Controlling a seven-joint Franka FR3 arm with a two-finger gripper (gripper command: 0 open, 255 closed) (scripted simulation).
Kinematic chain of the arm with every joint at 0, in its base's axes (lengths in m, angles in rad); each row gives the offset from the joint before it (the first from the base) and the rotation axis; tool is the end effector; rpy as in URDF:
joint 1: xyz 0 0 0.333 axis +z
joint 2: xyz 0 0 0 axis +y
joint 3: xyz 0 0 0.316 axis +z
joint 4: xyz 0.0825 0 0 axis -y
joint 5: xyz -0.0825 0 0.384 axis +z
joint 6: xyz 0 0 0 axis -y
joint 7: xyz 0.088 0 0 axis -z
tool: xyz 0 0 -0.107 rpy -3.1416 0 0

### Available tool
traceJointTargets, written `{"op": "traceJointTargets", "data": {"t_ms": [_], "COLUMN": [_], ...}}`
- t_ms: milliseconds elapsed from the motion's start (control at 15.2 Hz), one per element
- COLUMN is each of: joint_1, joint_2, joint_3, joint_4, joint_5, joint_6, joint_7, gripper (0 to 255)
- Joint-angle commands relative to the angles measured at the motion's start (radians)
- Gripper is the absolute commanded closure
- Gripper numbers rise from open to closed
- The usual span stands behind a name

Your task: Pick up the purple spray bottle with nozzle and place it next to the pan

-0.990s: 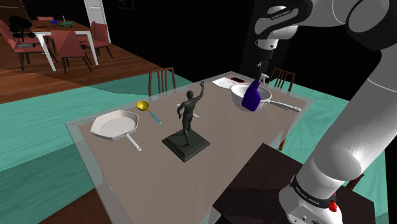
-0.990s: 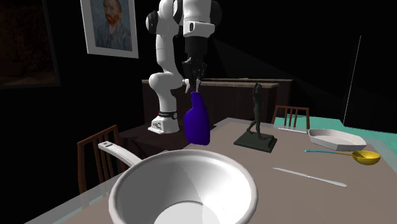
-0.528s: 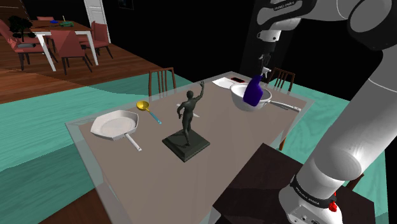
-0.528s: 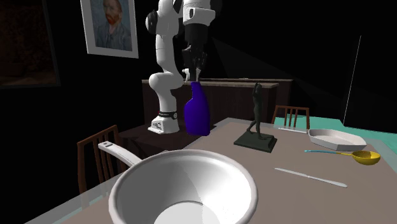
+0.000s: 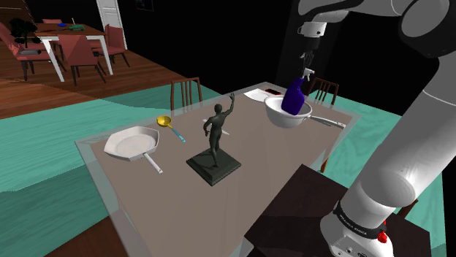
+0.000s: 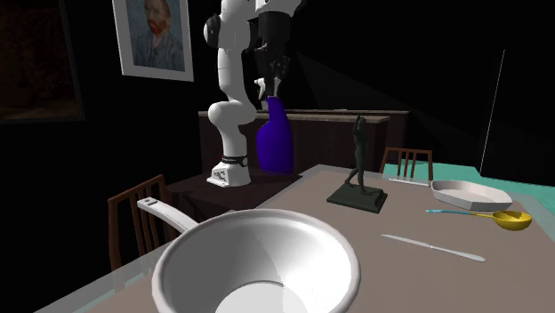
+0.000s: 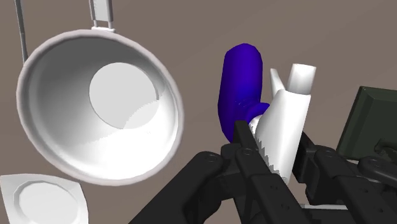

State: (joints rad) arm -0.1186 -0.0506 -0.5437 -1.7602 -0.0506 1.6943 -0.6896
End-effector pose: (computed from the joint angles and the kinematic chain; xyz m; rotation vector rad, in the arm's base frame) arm 0.4242 -0.3443 0.5690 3.1360 0.0548 -0.0510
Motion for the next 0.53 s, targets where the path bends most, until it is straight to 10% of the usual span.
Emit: {"op": "traceJointTargets", "data": {"t_ms": [0,462], "joint_1": [0.0,-0.002], "joint_2": [0.001,0.022], "joint_3": [0.0,-0.003], "joint_4": [0.03,0.146], "joint_5": [0.001,0.011], "joint_6": [-0.029,-0.127], "joint_7": [-0.001,-0.011], "gripper": [255,255]}}
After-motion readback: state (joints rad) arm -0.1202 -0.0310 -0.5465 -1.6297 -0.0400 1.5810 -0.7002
